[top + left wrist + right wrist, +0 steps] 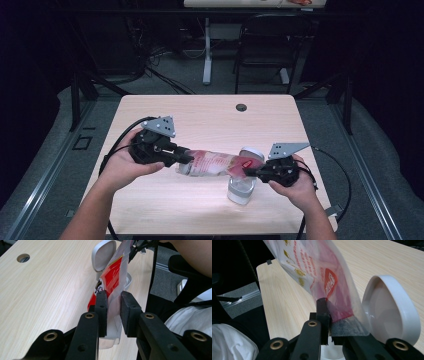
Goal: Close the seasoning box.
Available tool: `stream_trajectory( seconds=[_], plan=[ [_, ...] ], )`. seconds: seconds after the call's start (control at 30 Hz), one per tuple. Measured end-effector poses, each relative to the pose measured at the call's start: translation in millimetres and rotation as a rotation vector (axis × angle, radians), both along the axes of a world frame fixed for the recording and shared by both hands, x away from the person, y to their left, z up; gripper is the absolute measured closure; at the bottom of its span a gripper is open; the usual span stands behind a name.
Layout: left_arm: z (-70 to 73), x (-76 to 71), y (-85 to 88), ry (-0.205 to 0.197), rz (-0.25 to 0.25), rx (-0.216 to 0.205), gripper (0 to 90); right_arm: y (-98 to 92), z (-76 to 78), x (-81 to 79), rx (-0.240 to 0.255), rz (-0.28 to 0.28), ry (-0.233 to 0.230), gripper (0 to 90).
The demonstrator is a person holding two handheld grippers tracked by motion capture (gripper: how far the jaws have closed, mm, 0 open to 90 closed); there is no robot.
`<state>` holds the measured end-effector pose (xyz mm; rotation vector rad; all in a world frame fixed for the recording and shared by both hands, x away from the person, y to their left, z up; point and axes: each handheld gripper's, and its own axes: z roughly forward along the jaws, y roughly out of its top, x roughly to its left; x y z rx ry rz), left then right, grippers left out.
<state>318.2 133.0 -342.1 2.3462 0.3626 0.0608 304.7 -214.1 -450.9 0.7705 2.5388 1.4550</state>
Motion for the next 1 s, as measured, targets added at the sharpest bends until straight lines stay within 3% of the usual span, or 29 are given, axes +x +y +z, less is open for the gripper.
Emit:
stream_trajectory(
  seconds=[1.0],
  plan=[
    [1.9, 0.1, -2.2, -0.001, -0.003, 0.003, 77.4, -0.1, -0.4, 0.0, 0.001, -0.002, 0.002, 86.9]
  ],
)
